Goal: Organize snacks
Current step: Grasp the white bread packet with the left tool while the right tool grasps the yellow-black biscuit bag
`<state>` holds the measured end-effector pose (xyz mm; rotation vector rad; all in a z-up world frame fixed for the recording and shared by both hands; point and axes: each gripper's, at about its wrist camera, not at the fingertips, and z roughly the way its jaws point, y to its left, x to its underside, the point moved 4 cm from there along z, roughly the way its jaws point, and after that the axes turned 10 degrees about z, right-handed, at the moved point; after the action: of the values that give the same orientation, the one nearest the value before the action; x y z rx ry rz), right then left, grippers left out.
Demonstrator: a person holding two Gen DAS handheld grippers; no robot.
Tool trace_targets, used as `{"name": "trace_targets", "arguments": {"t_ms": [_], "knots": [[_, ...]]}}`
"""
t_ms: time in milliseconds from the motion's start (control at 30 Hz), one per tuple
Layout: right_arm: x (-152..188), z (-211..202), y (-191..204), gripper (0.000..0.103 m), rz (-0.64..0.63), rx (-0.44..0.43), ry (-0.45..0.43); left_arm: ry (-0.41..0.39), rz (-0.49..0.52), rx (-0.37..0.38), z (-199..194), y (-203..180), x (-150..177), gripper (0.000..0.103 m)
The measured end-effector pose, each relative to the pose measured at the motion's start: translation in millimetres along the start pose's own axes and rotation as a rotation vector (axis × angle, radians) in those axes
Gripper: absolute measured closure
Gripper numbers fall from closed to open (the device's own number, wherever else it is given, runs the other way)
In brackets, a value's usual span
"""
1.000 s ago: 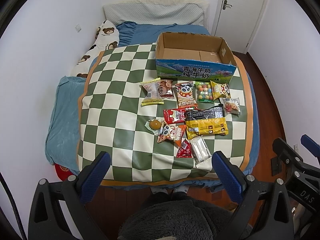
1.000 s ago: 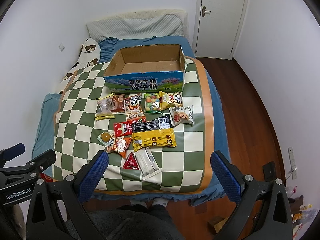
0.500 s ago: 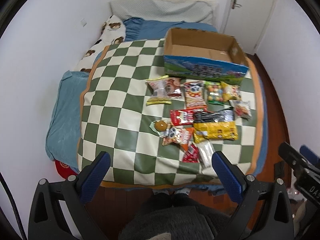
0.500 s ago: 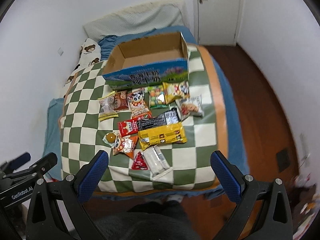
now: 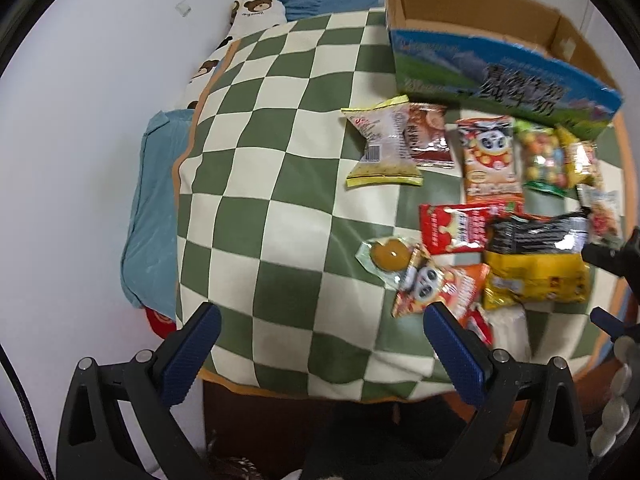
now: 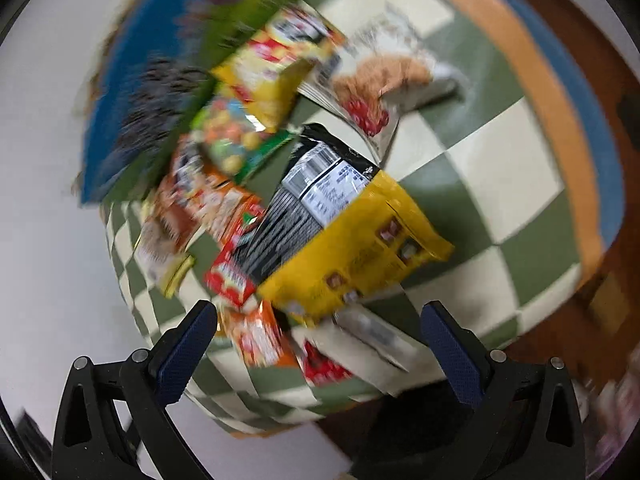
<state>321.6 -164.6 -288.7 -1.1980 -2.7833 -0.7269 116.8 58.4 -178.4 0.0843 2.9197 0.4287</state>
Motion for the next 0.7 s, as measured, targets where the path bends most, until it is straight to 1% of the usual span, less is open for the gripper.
{"name": "trace_targets", "arguments": {"t_ms": [100, 200, 300, 400, 467, 567, 600, 667, 700], "knots": [[-14, 31, -3, 0.0, 0.095, -0.004, 0.041, 0.004, 0.012, -0.011, 14, 1, -19, 0.0], [-18, 46, -5, 0.0, 0.168, 0.002, 0.059, 0.015, 0.016, 0.003, 30, 7, -44, 0.0], [-24, 55, -2, 0.0, 0.211, 0.02, 0.04, 0.021, 0.024, 0.036, 50, 13, -75, 0.0], [-29, 63, -4, 0.0, 0.28, 0.054, 0.01, 0.036, 0.051, 0.08, 70, 13, -104, 0.0], [-28, 66, -3, 0.0, 0.315, 0.095, -0.003, 0.042, 0.076, 0.103, 82, 10, -118, 0.0], [-29, 71, 6, 0.0, 0.316, 0.165, -0.037, 0.071, 0.134, 0.147, 105, -1, -137, 0.0], [-28, 71, 10, 0.003, 0.305, 0.182, -0.049, 0.079, 0.146, 0.157, 110, -3, -141, 0.0], [-24, 69, 24, 0.004, 0.246, 0.217, -0.084, 0.096, 0.166, 0.177, 122, -6, -149, 0.0], [-22, 68, 33, 0.005, 0.192, 0.239, -0.108, 0.107, 0.174, 0.189, 128, -7, -152, 0.0]]}}
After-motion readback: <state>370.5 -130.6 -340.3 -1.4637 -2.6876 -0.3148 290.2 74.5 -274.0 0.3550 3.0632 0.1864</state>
